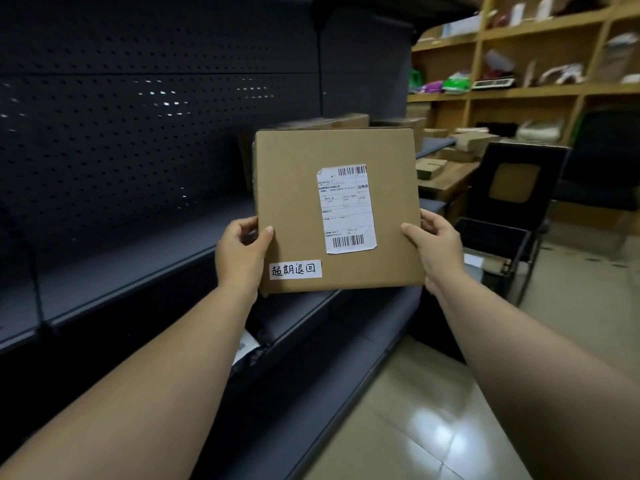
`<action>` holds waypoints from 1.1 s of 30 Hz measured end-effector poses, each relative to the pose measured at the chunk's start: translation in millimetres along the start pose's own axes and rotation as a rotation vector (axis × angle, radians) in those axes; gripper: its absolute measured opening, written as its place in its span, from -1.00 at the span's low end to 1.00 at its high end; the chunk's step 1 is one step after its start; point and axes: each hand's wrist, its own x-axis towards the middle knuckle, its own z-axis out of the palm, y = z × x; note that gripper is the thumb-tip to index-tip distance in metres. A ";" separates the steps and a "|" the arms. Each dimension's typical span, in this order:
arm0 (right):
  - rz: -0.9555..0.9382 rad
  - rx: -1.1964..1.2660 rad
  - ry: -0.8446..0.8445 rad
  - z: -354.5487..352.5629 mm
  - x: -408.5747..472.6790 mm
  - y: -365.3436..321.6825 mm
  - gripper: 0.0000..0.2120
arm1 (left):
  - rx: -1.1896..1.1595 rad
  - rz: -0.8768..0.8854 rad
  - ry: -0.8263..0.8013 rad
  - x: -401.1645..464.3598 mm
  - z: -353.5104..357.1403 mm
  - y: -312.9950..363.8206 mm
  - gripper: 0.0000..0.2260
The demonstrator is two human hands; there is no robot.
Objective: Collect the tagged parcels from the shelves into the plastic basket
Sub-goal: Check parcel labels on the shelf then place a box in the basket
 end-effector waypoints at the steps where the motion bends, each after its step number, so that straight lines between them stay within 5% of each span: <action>1: 0.008 -0.008 0.024 -14.3 3.6 1.3 -0.71 | -0.002 -0.004 -0.030 -1.8 15.7 -1.2 -0.86; 15: 0.100 -0.163 0.317 -173.4 105.7 6.9 -0.77 | -0.005 -0.074 -0.345 3.3 245.6 -10.5 -0.82; 33: 0.226 -0.403 0.396 -288.0 272.6 16.1 -0.83 | 0.068 -0.165 -0.473 38.7 473.7 -27.2 -0.83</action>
